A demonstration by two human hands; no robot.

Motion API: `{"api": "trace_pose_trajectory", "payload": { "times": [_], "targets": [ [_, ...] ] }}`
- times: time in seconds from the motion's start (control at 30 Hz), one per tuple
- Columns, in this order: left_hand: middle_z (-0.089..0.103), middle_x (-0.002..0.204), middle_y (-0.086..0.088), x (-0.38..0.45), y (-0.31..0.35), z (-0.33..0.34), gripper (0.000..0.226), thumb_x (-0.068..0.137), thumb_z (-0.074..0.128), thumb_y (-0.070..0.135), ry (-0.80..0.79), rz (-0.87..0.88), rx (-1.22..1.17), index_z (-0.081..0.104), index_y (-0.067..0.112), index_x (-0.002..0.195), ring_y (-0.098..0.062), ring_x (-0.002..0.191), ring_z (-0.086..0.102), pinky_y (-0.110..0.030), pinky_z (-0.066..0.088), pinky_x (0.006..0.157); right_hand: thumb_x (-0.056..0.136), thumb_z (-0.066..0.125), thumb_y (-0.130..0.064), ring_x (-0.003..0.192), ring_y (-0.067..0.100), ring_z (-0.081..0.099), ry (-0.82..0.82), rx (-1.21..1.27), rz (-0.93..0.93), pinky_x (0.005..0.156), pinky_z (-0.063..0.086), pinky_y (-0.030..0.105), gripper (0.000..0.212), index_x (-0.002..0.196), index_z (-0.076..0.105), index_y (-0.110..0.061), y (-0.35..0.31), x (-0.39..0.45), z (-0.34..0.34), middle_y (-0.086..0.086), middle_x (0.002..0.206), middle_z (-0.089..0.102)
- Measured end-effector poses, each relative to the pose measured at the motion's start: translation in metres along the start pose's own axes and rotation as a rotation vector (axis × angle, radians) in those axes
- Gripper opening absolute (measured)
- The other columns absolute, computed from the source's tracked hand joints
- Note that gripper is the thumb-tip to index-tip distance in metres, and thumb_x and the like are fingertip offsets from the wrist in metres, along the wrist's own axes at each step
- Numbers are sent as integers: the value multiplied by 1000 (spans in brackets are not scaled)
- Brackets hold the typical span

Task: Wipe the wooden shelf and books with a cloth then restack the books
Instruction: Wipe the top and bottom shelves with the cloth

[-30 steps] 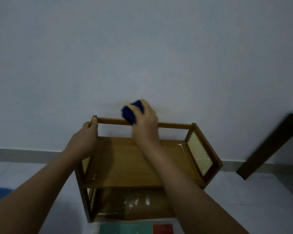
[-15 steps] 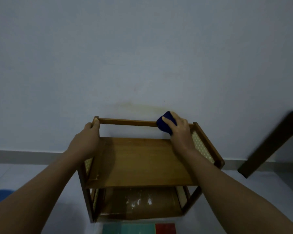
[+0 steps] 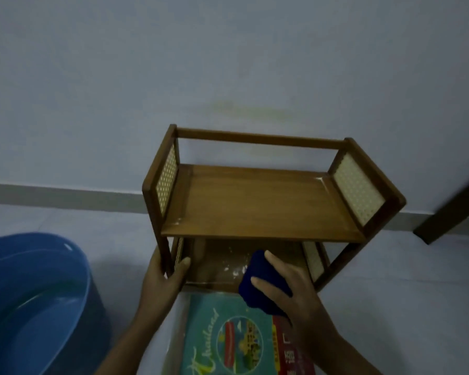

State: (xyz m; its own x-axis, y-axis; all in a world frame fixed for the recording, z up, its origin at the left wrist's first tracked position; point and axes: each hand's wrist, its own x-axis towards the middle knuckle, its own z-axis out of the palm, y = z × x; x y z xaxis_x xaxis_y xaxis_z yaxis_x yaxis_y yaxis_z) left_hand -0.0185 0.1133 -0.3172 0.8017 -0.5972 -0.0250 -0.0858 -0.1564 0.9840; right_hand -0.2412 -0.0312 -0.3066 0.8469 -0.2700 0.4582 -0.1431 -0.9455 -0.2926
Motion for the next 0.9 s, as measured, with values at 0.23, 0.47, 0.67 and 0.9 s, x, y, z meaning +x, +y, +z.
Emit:
{"api": "trace_pose_trajectory", "payload": {
  "times": [0.23,0.47,0.67,0.9],
  "targets": [
    [57,123,2,45,-69,18,46,97,49,14,127,-226,-50,41,23,142,-23,114,55,-40,48,91,80,49,4,89,30,61,-82,50,440,72,51,34,61,137,50,-19,103,20,88,14,105,65],
    [62,116,-3,62,-83,24,50,97,46,9,155,-279,-97,37,23,144,-19,97,61,-36,54,73,95,47,-16,139,42,23,-428,-123,799,104,38,49,60,149,27,-29,106,60,174,17,158,12],
    [61,93,10,59,-80,29,49,96,45,3,183,-256,-87,41,21,142,-11,83,60,-31,52,64,95,49,-25,145,39,2,-624,121,463,116,17,54,55,146,31,-33,2,105,222,6,161,0],
    [56,117,2,59,-78,23,50,98,42,7,107,-288,-95,35,25,144,-7,91,56,-33,51,72,95,49,-9,110,32,58,-533,-119,707,79,53,38,62,149,25,-28,125,41,152,16,146,40]
  ]
}}
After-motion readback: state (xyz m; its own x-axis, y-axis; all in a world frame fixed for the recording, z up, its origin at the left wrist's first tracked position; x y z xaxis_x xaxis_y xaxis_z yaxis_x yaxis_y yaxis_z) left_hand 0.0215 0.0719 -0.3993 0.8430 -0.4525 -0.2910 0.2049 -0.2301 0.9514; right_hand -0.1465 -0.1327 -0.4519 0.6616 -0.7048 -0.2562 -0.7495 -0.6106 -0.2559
